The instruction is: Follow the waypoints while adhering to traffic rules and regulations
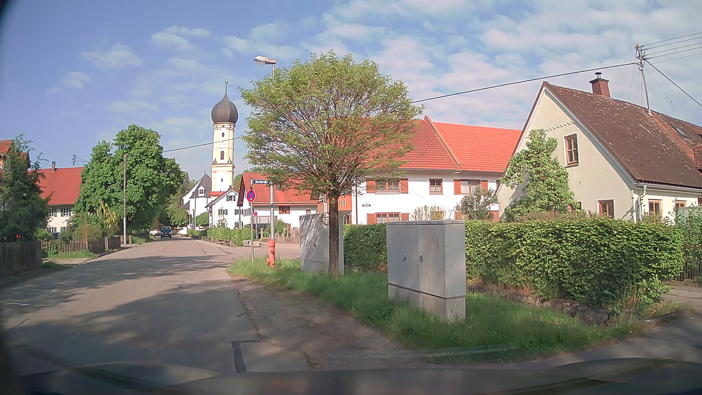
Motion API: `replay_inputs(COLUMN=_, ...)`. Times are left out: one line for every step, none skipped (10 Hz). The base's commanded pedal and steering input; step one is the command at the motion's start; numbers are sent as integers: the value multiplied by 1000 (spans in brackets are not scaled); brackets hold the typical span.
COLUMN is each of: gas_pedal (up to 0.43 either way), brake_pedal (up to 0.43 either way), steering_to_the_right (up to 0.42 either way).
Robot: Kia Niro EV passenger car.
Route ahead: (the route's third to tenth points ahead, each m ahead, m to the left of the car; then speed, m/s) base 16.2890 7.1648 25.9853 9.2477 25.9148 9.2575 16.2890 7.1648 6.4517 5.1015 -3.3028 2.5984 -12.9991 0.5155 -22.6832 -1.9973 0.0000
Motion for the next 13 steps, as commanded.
replay_inputs(gas_pedal=0, brake_pedal=232, steering_to_the_right=478)
replay_inputs(gas_pedal=0, brake_pedal=232, steering_to_the_right=478)
replay_inputs(gas_pedal=0, brake_pedal=232, steering_to_the_right=479)
replay_inputs(gas_pedal=0, brake_pedal=232, steering_to_the_right=479)
replay_inputs(gas_pedal=0, brake_pedal=232, steering_to_the_right=479)
replay_inputs(gas_pedal=0, brake_pedal=232, steering_to_the_right=479)
replay_inputs(gas_pedal=0, brake_pedal=232, steering_to_the_right=479)
replay_inputs(gas_pedal=0, brake_pedal=232, steering_to_the_right=479)
replay_inputs(gas_pedal=0, brake_pedal=232, steering_to_the_right=479)
replay_inputs(gas_pedal=0, brake_pedal=232, steering_to_the_right=479)
replay_inputs(gas_pedal=0, brake_pedal=232, steering_to_the_right=479)
replay_inputs(gas_pedal=0, brake_pedal=232, steering_to_the_right=479)
replay_inputs(gas_pedal=0, brake_pedal=232, steering_to_the_right=479)
